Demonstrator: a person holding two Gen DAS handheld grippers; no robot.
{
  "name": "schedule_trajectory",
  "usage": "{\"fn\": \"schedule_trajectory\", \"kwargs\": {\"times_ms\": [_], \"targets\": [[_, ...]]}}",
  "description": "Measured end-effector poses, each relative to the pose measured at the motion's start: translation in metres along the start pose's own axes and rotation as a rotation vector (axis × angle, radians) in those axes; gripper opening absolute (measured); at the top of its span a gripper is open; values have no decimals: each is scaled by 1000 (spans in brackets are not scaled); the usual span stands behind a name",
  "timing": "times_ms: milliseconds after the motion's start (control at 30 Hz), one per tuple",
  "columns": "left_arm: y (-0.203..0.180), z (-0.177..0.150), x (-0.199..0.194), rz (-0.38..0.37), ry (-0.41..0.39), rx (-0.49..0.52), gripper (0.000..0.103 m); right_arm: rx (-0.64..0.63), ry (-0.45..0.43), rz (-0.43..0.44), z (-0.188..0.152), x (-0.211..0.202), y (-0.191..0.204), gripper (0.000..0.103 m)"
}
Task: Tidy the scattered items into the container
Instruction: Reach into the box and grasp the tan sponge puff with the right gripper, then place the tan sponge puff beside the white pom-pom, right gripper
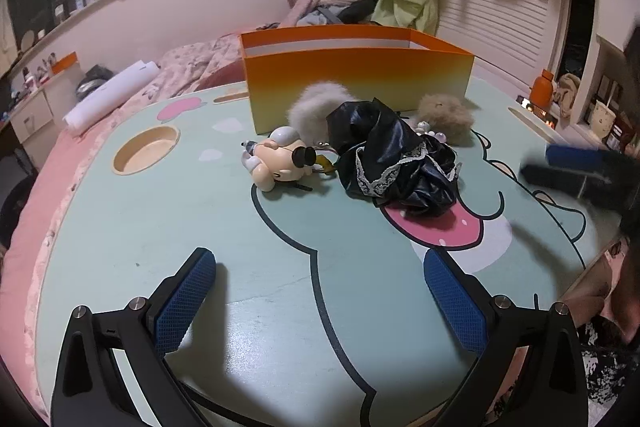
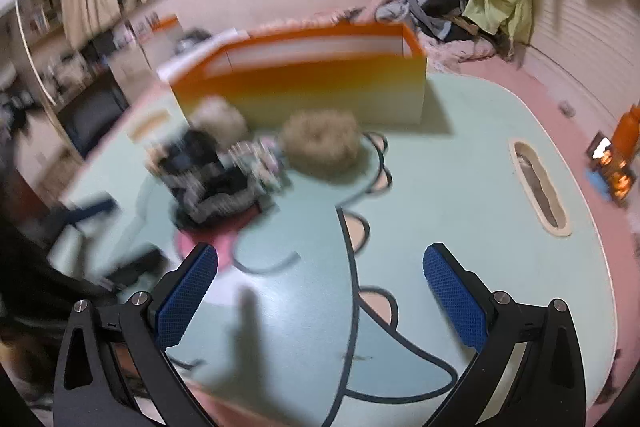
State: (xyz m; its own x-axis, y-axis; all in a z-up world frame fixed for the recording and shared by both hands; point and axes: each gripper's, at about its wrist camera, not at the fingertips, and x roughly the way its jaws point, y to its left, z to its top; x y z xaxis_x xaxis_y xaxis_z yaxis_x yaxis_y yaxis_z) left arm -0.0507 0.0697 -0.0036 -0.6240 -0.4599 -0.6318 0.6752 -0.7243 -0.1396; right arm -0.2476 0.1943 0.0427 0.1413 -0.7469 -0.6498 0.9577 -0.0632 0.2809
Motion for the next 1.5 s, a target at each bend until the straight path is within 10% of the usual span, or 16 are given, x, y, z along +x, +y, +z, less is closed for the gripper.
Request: {"fn": "schedule_trajectory", "kwargs": {"times_ms": [200,333,433,833,933,1233,1500], "targets": [[0,-2,0,-3,-8,1,103,-130,-89,-28,100,-18,18,103],[0,-2,0,1,-9,-4,103,-163,77,-55,170,36,27,95],[0,-2,0,5,-10,-7,103,-122,251,-64,198,92,18,70],[-2,-3,-1,4,-21,-16,103,-204,555,-223,187,200,11,66],[-1,-2,-1,4,-23,-19,103,-127,535,-147,195,188,0,39],[-1,-2,0,29,-26,-40,103,-98,357,-19,202,75,-3,37],[-2,-2,0,37,-26,-47,103,-143,266,110,137,-16,29,41]]}}
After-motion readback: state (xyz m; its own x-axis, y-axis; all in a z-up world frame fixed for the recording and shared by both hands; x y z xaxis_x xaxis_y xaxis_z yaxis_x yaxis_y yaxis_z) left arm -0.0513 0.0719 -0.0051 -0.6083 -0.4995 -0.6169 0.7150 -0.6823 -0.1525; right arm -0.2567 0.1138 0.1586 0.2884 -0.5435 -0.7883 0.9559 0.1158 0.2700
